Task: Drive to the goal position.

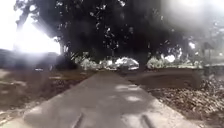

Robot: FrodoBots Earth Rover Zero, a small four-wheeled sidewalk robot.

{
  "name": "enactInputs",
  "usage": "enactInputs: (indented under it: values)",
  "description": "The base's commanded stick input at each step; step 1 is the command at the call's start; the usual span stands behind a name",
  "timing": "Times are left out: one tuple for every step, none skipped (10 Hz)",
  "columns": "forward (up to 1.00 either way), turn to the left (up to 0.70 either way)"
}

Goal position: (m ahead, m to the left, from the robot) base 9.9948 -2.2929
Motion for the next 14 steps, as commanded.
enactInputs:
  values:
    - [0.70, 0.00]
    - [0.70, 0.00]
    - [0.70, 0.00]
    - [0.70, 0.00]
    - [0.70, 0.00]
    - [0.70, 0.00]
    - [0.70, 0.00]
    - [0.70, 0.00]
    - [0.70, 0.00]
    - [0.70, 0.00]
    - [0.70, 0.00]
    - [0.70, 0.00]
    - [0.70, 0.00]
    - [0.70, 0.35]
